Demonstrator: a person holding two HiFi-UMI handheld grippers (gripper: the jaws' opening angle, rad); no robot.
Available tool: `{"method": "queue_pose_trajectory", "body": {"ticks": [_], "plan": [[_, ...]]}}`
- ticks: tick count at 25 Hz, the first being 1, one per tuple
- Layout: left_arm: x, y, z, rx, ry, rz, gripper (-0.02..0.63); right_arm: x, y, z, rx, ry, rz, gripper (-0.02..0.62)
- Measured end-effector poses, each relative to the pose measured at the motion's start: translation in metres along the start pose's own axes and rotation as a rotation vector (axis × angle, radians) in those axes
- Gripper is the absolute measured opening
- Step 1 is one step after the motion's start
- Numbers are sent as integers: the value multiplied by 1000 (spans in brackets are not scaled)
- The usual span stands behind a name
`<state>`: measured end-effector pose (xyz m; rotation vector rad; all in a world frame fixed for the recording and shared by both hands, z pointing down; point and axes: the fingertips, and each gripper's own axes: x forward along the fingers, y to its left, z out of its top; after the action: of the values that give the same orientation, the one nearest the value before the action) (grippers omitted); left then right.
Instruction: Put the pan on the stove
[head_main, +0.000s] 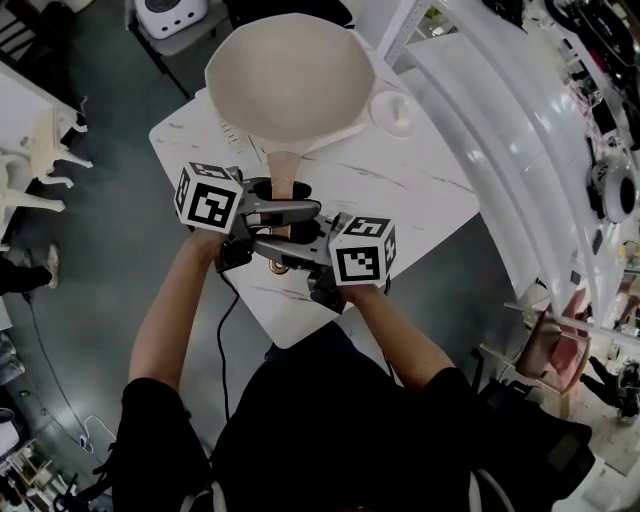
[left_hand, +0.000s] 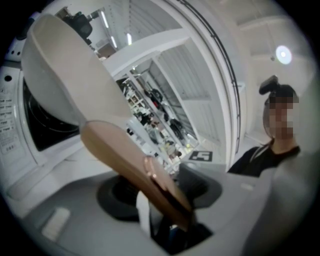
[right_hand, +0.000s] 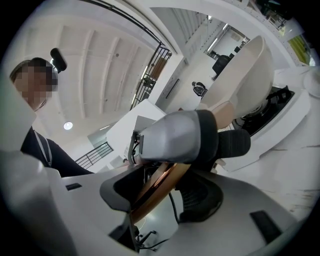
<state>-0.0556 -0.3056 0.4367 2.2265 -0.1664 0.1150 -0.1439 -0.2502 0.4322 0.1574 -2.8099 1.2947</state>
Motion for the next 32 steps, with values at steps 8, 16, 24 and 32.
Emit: {"method": "queue_pose_trajectory", "body": {"ticks": [8, 16, 24, 32], "plan": [[-5, 24, 14, -27, 16, -18, 227, 13, -23, 15, 28, -10, -20, 195], [-9, 37, 12, -45, 48, -25, 230, 21, -35, 17, 61, -34, -31, 195], [-8, 41, 8, -55, 68, -37, 227, 23, -41, 12, 83, -31, -46, 195], [-9, 40, 11, -80, 33, -42, 281, 23, -44, 12, 85, -30, -68, 206]]}}
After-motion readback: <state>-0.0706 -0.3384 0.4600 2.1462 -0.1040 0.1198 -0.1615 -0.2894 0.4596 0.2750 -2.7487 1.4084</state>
